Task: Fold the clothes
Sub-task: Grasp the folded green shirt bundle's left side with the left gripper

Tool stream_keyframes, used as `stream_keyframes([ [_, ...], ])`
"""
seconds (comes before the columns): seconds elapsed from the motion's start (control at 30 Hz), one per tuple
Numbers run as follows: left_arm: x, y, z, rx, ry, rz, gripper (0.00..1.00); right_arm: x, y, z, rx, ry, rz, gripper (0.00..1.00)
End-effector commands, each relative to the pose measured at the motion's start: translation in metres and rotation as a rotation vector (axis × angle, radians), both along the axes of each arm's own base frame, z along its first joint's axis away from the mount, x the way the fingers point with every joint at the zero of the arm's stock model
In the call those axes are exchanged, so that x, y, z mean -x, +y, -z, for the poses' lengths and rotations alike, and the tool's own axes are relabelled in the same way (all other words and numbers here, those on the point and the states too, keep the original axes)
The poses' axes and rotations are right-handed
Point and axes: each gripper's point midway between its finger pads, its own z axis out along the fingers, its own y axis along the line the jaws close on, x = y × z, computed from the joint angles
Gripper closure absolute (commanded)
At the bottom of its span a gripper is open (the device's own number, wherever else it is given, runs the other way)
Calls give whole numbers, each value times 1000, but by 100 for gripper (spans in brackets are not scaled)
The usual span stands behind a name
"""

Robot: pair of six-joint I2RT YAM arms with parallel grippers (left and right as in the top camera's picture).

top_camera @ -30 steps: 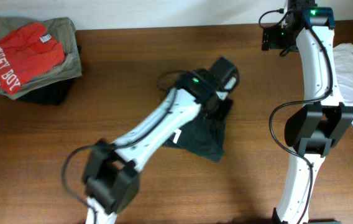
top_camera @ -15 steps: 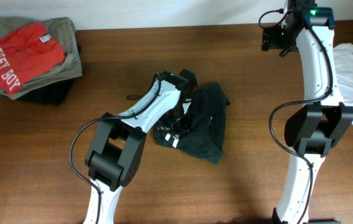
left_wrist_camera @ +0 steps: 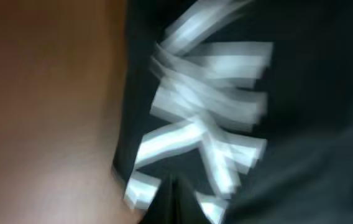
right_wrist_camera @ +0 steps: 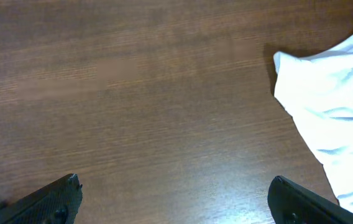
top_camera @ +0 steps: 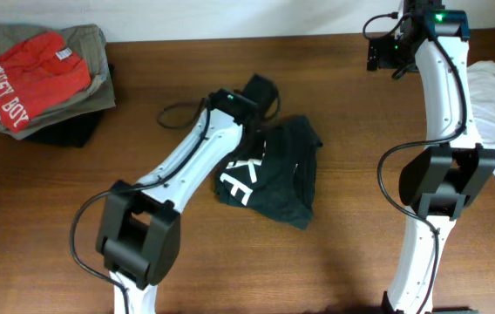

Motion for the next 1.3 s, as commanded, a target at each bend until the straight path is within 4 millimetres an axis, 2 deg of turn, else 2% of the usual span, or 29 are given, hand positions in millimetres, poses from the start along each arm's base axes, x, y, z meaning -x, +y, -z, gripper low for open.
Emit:
stream_keyframes([
  [0.0,-21,-36,-6,175,-66,15,98,-1,1,-19,10,-41,4,1],
  [0.07,-17,-51,8,213,-27,36,98,-1,1,-19,10,-40,4,1],
  [0.2,0,-83,56,268,93,86,98,-1,1,-19,10,-41,4,1],
  [0.3,9,-89,88,257,161,100,95,-1,1,-19,10,-41,4,1],
  [0.33,10,-88,93,252,170,98,97,-1,1,-19,10,-41,4,1],
  [0.4,4,-89,84,256,147,97,100,-1,1,-19,10,-41,4,1],
  [0.5,-20,-77,40,179,3,128,100,-1,1,-19,10,-40,4,1],
  [0.53,-30,-68,17,133,-68,114,98,-1,1,-19,10,-41,4,1],
  [0.6,-44,-50,-14,79,-157,82,85,-1,1,-19,10,-40,4,1],
  [0.63,-48,-38,-30,66,-192,59,74,-1,1,-19,10,-41,4,1],
  [0.67,-50,-32,-35,64,-194,47,66,-1,1,-19,10,-41,4,1],
  [0.7,-53,-16,-38,54,-184,16,47,-1,1,-19,10,-41,4,1],
  [0.73,-55,-2,-36,43,-168,-12,19,-1,1,-19,10,-40,4,2],
  [0.77,-56,10,-35,36,-151,-35,1,-1,1,-19,10,-40,4,1],
  [0.83,-52,37,-28,66,-62,-92,1,-1,1,-19,10,-40,4,1],
  [0.93,-36,25,-16,236,79,58,1,-1,1,-19,10,-41,4,1],
  [0.97,-34,27,-10,250,102,56,1,-1,1,-19,10,-41,4,1],
  [1.1,-27,36,11,287,168,75,1,-1,1,-19,10,-41,4,1],
  [1.2,-28,43,13,374,197,87,1,-1,1,-19,10,-40,4,1],
  [1.27,-35,59,12,442,201,65,1,-1,1,-19,10,-41,4,1],
])
